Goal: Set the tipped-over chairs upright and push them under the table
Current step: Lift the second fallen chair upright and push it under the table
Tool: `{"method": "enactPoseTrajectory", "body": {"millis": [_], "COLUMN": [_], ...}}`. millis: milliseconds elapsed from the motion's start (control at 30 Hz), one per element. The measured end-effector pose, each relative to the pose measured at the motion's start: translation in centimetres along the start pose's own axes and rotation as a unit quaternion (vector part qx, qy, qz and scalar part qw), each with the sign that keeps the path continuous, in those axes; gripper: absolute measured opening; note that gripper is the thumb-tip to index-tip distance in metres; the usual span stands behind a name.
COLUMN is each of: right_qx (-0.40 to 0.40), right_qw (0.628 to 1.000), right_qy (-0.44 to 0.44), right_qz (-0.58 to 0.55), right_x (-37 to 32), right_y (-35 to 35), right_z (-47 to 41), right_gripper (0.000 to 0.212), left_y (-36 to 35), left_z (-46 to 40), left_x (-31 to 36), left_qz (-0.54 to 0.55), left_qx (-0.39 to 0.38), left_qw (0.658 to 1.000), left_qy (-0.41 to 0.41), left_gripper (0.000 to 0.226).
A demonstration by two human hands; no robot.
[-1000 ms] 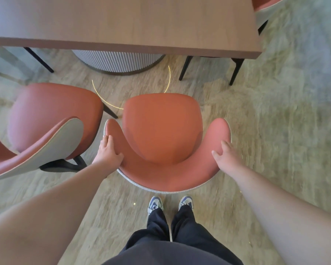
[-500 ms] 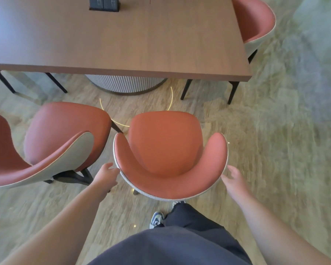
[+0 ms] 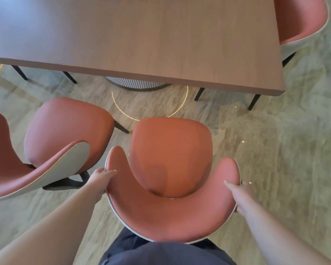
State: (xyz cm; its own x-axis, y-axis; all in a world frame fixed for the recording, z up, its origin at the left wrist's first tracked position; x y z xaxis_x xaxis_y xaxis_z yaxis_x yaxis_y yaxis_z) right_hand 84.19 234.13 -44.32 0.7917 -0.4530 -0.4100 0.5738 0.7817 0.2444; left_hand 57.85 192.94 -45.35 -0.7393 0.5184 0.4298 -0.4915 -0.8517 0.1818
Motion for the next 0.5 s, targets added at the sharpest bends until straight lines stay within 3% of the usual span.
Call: {"method": "enactPoseTrajectory", "body": {"millis": [300, 400, 500], "right_qx": [-0.031, -0.028, 0.023], "right_qw": [0.996, 0.996, 0.998], "right_qy": [-0.075, -0.080, -0.050], "right_qz": [-0.026, -0.028, 0.021], "right_x": [-0.1, 0.1, 0.1], "right_y": [0.1, 0.3, 0.6], "right_z": [-5.0, -6.0, -6.0], "right_gripper": [0.072, 0.061, 0.046], "left_y": [0.2, 0.0, -0.1], "left_z": [-6.0, -6.8, -6.8], "left_x": [1.6, 2.2, 2.4], "left_qz": [0.011, -0.018, -0.065], "left_qx": [-0.035, 0.009, 0.044], "left_qw": [0.998, 0.998, 0.995], "left_qy": [0.055, 0.062, 0.054], "left_gripper": [0.071, 0.066, 0.053]}}
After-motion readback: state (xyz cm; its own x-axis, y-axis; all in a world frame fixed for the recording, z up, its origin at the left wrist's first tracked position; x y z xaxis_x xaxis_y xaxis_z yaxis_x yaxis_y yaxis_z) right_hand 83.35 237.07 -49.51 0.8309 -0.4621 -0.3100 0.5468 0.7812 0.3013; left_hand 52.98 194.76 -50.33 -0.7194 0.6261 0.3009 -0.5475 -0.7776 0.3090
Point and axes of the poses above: each hand's wrist, its own z-axis away from the middle knuckle, its own y-axis out of the back of the hand, x = y × z, the point moved 3 cm from there along -z, towards the middle knuckle, and after that the axes turned 13 degrees about -x, right-handed, at the moved point
